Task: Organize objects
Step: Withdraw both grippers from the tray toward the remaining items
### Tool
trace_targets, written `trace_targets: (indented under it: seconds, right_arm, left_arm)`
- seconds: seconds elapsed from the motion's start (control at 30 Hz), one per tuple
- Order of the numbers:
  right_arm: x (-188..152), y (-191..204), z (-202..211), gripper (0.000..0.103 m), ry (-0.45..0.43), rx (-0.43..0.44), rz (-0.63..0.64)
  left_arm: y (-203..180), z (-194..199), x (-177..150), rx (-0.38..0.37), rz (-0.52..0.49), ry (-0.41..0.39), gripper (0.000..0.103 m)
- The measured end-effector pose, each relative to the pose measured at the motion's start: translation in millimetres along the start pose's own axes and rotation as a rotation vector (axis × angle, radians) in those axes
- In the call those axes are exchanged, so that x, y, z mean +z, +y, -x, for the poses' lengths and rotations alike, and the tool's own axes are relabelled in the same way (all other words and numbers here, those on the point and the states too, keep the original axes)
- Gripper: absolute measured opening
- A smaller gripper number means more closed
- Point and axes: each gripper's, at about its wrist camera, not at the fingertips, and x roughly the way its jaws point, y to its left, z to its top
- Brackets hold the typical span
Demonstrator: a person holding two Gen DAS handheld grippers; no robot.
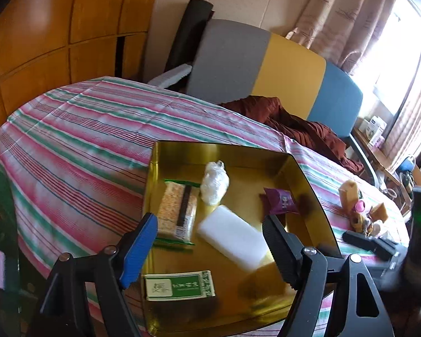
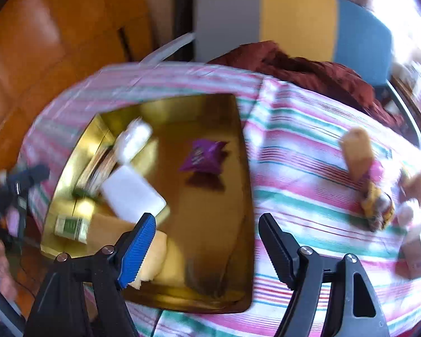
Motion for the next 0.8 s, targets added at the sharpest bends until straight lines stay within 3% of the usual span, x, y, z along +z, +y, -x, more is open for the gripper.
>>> trace_targets:
  seconds: [0.03, 0.13, 0.17, 0.3, 0.47, 0.8]
  right_arm:
    - [-2.6, 11.7, -1.2, 0.077, 0.016, 0.065, 0.048]
    - [-3.4, 23.5, 10.3, 0.077, 0.017, 0.469, 0.004]
    - [-2.6, 24.4, 13.1, 0.077, 0.007, 0.479, 0.004]
    - [-3.7, 24.6, 14.7, 0.077, -0.006, 0.326, 0.046]
    - [-10.9, 15.8, 12.2, 0.077, -0.006, 0.26, 0.025]
    - [-17.2, -2.3, 28.9, 0.083, -0.101, 0.112, 0.017]
  left_arm:
    - [2.5, 1.5, 0.8, 0.002, 0.006, -0.004, 0.078]
    - [9.9, 5.6, 2.5, 0.018, 0.024, -0.015, 0.078]
    - [12.0, 6.8, 2.8, 0.021, 0.031, -0.017, 0.078]
    - [17.6, 9.1, 3.7, 0.031, 0.039, -0.024, 0.08]
    - [16.6, 12.0, 2.4, 0.027, 0.039, -0.022, 0.08]
    - [-15.4, 20.7, 0.3, 0.015, -0.055, -0.037, 0.081]
